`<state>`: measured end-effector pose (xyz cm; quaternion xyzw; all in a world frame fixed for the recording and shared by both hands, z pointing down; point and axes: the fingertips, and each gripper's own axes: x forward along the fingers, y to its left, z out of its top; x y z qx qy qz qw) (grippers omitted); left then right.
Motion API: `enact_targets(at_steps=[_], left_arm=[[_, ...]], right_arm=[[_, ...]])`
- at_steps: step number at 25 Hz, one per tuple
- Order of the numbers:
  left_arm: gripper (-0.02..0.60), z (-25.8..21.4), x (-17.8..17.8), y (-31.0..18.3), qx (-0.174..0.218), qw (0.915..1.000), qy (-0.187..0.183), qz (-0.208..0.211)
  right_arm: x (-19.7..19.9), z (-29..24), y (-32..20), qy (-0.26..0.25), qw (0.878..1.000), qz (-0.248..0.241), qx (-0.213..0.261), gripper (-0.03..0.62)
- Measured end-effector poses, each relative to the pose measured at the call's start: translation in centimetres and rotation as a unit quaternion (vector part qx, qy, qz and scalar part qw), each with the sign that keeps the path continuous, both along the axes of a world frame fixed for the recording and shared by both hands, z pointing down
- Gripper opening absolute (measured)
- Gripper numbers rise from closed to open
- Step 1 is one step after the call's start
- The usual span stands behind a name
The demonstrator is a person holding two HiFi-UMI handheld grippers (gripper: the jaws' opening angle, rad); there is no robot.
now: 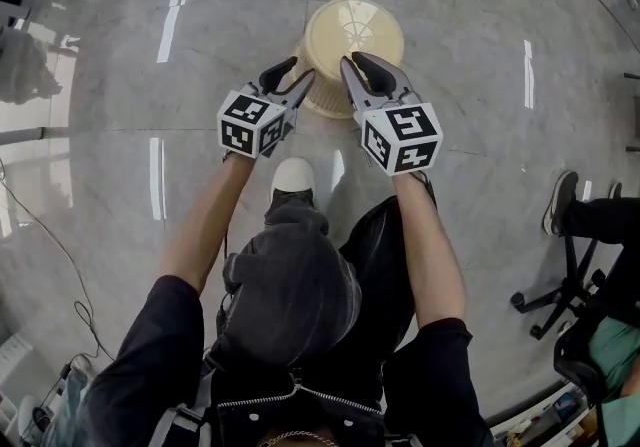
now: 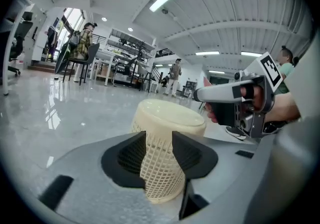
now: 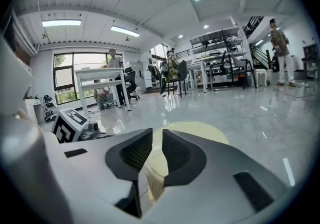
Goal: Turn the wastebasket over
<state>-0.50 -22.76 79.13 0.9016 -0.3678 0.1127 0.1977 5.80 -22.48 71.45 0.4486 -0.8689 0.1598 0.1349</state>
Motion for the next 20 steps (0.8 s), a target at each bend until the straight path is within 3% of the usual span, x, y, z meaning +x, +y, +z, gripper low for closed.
enact_targets(at_steps=[3, 7, 10, 20], left_arm=[[0.144, -2.7, -0.8, 0.2, 0.037, 0.9992, 0.012, -0.001], [0.036, -7.0, -0.5, 1.3, 0.087, 0.9958, 0.013, 0.025], [0.005, -10.5, 0.3, 2.6, 0.104, 0.9926, 0.032, 0.054], [0.005, -19.8, 2.5, 1.8, 0.142, 0.9852, 0.041, 0.087]], right_arm=[[1.6, -1.1, 0.3, 0.015, 1.0, 0.023, 0.009, 0.057], [3.1, -3.1, 1.7, 0.023, 0.999, 0.035, 0.023, 0.033], [4.1, -5.2, 2.6, 0.032, 0.997, 0.049, 0.045, 0.024], [6.0, -12.5, 2.2, 0.039, 0.994, 0.071, 0.067, 0.015]])
